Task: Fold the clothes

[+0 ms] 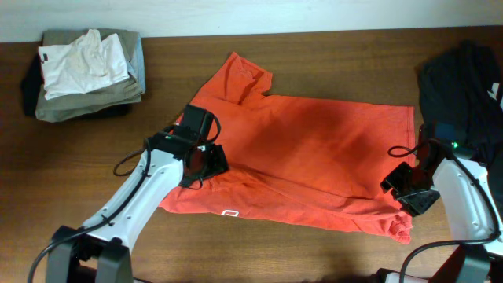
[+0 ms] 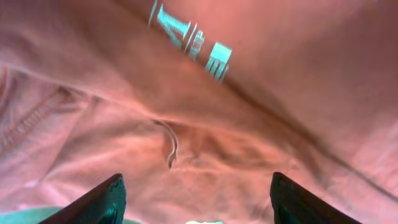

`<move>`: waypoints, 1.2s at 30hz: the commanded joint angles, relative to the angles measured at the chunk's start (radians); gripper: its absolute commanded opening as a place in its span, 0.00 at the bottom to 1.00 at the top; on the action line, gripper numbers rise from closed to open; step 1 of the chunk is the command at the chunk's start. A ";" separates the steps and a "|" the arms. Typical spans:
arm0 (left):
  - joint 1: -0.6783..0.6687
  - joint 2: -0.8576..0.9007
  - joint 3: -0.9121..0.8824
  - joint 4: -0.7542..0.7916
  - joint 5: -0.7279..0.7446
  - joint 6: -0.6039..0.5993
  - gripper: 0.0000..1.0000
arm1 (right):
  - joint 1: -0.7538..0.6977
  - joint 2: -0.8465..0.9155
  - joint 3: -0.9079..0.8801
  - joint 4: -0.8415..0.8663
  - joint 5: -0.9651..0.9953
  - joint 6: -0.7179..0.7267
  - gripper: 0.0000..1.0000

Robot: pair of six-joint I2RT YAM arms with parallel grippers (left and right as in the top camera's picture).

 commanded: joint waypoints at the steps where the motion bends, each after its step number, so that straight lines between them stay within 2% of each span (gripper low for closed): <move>1: 0.001 0.052 -0.025 -0.002 0.085 0.019 0.74 | -0.004 0.005 -0.005 0.001 -0.013 0.000 0.54; 3: -0.008 0.114 -0.036 0.013 0.104 0.020 0.63 | -0.004 0.005 -0.005 -0.003 -0.013 0.000 0.54; 5: -0.008 0.159 -0.037 0.037 0.104 0.019 0.59 | -0.004 0.005 -0.005 -0.003 -0.013 -0.001 0.54; 10: -0.007 0.238 -0.037 0.084 0.092 0.020 0.58 | -0.004 0.005 -0.005 -0.013 -0.013 -0.026 0.54; 11: -0.005 0.240 -0.037 0.088 0.087 0.020 0.56 | -0.004 0.005 -0.005 -0.013 -0.013 -0.026 0.54; 13: -0.003 0.240 -0.037 0.100 0.060 0.021 0.36 | -0.005 0.005 -0.005 -0.013 -0.013 -0.026 0.54; 14: -0.001 0.240 -0.037 0.109 0.055 0.021 0.31 | -0.005 0.005 -0.005 -0.013 -0.013 -0.026 0.54; 19: 0.002 0.240 -0.006 0.122 0.061 0.032 0.11 | -0.005 0.005 -0.005 -0.013 -0.013 -0.026 0.54; 26: 0.002 0.240 0.056 0.144 0.059 0.039 0.10 | -0.005 0.005 -0.005 -0.012 -0.013 -0.025 0.54; 31: 0.002 0.240 0.056 0.321 0.059 0.039 0.10 | -0.004 0.005 -0.005 -0.013 -0.013 -0.026 0.54; 36: 0.002 0.241 0.056 0.412 0.015 0.039 0.10 | -0.004 0.005 -0.005 -0.014 -0.013 -0.026 0.54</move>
